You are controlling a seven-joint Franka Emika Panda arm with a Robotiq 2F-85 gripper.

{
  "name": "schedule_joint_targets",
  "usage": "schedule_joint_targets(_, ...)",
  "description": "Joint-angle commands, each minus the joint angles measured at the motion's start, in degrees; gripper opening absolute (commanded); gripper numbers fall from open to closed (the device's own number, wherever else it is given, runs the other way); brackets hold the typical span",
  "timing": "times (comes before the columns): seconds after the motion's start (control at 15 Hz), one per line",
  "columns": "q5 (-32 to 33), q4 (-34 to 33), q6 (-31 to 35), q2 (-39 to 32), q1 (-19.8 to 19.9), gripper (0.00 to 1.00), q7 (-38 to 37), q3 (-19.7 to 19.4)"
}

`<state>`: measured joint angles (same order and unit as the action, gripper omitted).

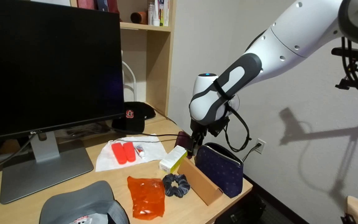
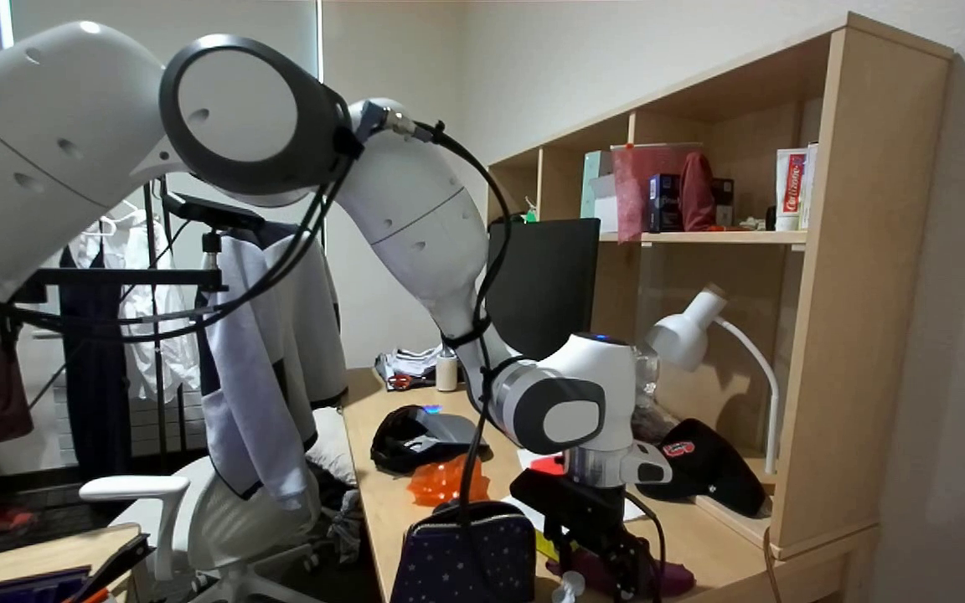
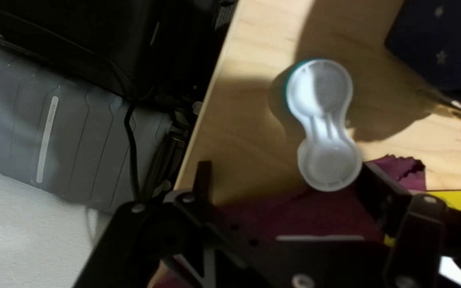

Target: Put the white object in the blue purse

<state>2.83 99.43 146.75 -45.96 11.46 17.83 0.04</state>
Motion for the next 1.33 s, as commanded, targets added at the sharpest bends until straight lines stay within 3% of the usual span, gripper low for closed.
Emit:
schedule_joint_targets(0.0, 0.22, 3.89, 0.75, 2.73, -0.26, 0.6, -0.55, -0.08)
schedule_joint_targets(0.6, -0.89, 3.89, 1.1, 3.75, 0.8, 0.02, 1.67, 2.36)
schedule_joint_targets(1.27, 0.15, 5.11, 5.96, 7.42, -1.23, 0.0, 0.87, 3.61)
